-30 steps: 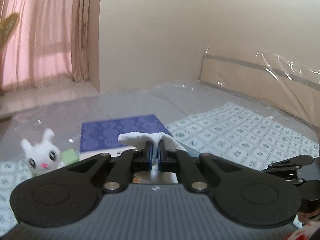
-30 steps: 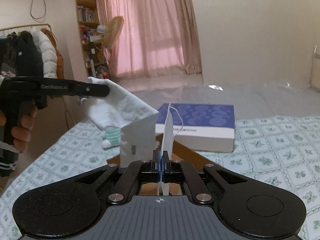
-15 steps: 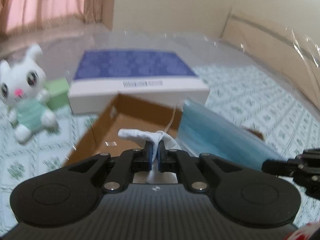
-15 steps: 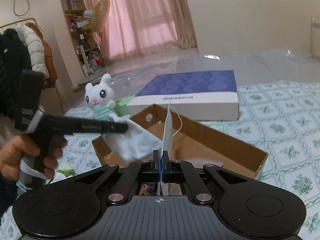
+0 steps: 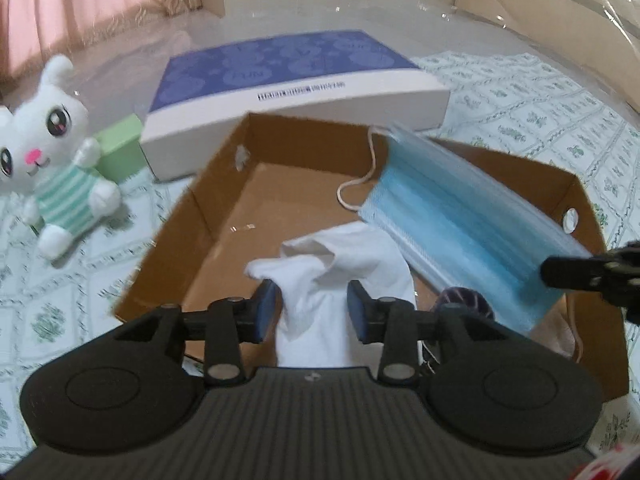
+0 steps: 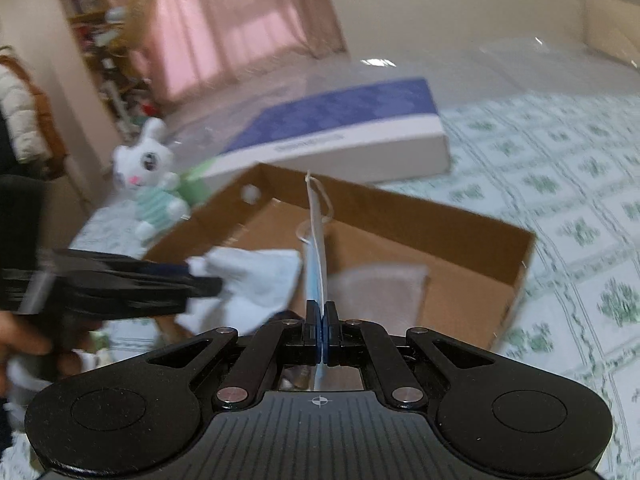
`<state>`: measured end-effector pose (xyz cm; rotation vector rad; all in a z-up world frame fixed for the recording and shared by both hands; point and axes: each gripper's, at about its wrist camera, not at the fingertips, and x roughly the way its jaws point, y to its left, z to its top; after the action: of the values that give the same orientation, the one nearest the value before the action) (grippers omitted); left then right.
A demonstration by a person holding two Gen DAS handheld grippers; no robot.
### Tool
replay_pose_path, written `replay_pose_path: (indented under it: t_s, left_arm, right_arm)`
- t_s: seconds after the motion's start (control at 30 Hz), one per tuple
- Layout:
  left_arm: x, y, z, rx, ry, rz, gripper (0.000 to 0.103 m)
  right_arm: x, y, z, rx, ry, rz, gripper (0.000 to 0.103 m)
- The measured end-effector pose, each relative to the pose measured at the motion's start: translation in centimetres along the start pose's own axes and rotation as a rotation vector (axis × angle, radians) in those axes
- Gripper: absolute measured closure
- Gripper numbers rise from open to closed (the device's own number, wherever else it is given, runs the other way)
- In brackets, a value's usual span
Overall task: Organize soft objects
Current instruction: 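Carry the mask and white cloth into the cardboard box and release both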
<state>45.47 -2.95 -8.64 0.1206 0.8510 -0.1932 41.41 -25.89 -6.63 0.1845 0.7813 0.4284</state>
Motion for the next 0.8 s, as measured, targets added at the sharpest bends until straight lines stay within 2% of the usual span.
replay_pose_path:
  t_s: [0.2,0.27,0.33,0.37,0.4,0.47,0.8]
  left_arm:
    - [-1.8,0.4,0.5,-0.013,-0.024,0.0,0.059]
    - [-2.3,0.3,0.5,-0.016,-0.033,-0.006,0.056]
    - [-2.8,0.1,0.5,-0.009,-0.044,-0.009,0.054]
    - [-3.1,-0.1,0.4,-0.003,-0.046,-0.009,0.053]
    - [-3.4,-0.3,0.3,0.005,-0.049,-0.009,0.052]
    - [-4.2,-0.6,0.1,0.016,-0.059,-0.008,0.052]
    - [-9.7,-0.9,-1.7,-0.017,-0.107,-0.036,0.051]
  right_arm:
    - [1.4,0.6,-1.0,-0.088,0.071,-0.13,0.102]
    - [1.1,1.0,-1.4,-0.123,0.067,-0.146,0.101]
    - [0.8,1.2,-1.6,-0.137,0.063,-0.154,0.095]
    - [0.5,1.4,-1.6,-0.146,0.059,-0.152,0.083]
    - [0.1,1.6,-1.7,-0.152,0.055,-0.147,0.064]
    - [-0.7,2.0,-1.9,-0.159,0.03,-0.148,0.047]
    - [-5.5,4.4,-2.0,-0.179,-0.053,-0.14,0.045]
